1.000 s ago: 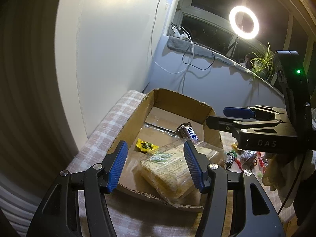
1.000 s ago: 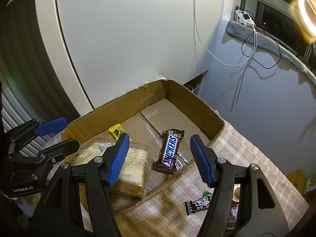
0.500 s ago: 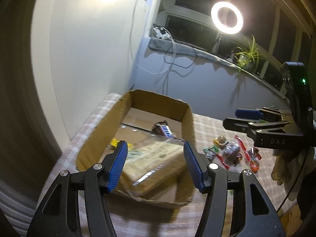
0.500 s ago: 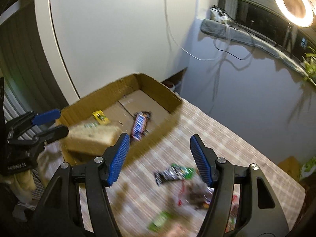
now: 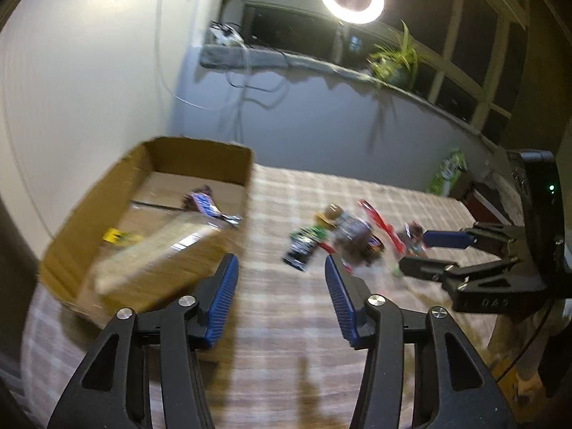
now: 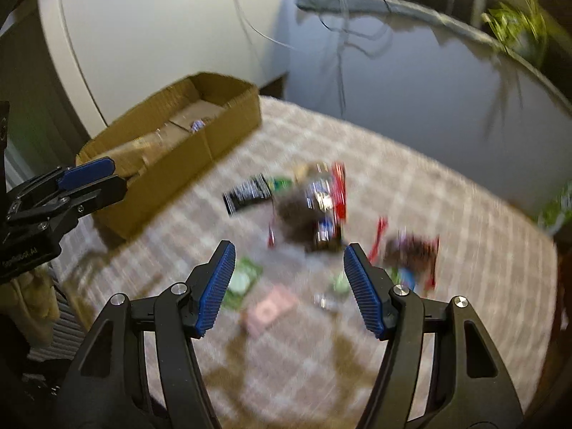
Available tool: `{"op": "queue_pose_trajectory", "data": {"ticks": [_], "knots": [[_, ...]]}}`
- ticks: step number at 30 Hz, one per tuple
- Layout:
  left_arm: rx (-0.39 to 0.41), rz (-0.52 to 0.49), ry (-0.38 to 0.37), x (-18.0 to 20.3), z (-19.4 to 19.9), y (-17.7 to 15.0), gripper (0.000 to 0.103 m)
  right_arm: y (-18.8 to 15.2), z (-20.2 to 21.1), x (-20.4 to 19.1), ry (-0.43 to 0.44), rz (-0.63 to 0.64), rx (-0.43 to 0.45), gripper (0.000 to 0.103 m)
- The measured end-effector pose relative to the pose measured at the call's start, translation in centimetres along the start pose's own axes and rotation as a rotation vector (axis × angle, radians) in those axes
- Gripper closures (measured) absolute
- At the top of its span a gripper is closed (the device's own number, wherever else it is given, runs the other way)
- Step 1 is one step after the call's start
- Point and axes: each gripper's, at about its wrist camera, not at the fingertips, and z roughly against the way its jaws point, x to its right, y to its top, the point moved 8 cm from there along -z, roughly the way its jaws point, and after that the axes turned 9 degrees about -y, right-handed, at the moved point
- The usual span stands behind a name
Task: Organize snacks
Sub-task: 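Grasp the pink candy with the right gripper while the left gripper grasps the green candy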
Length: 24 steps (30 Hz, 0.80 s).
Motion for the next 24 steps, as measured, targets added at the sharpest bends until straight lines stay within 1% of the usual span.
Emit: {"op": "queue_pose_trajectory", "data": {"ticks": [1, 3, 5, 8, 11, 19, 21, 24], "knots": [[-0.016, -0.01, -0.013, 0.6, -0.5, -0.4, 0.058, -0.7, -0.2, 0.3, 0.006, -0.023, -0.014, 0.041], [-0.039, -0.024, -0.029, 1.4, -1.2, -0.9, 0.061, -2.2, -0.9, 0.5, 0.024, -0.068, -0.049, 0.055], [-0.069, -0.037, -0.05, 2.3, -2.0, -1.6, 0.068, -3.1, -1.5, 0.5, 0.033, -0.092, -0.071, 0.056], [-0.106, -0.058, -0.075, 3.6, -3.2, -2.5, 0.074, -4.1, -2.1, 0.0, 0.037, -0.114, -0.088, 0.058], [-0.13, -0.061, -0.092, 4.2, -3.9, -3.2, 0.074, -4.7, -2.6, -0.6, 0.037, -0.117, -0.098, 0.061], [-0.165, -0.059, -0.105, 4.6, -5.3, -4.1, 0.074, -5.2, -3.9, -1.4, -0.001, -0.083, -0.115, 0.062], [-0.171, -0.058, -0.108, 4.6, -5.5, -4.2, 0.075, -5.4, -4.1, -1.3, -0.014, -0.072, -0.12, 0.067], [-0.183, -0.056, -0.115, 4.8, -6.0, -4.3, 0.075, -5.5, -4.1, -1.1, -0.029, -0.057, -0.118, 0.07]]}}
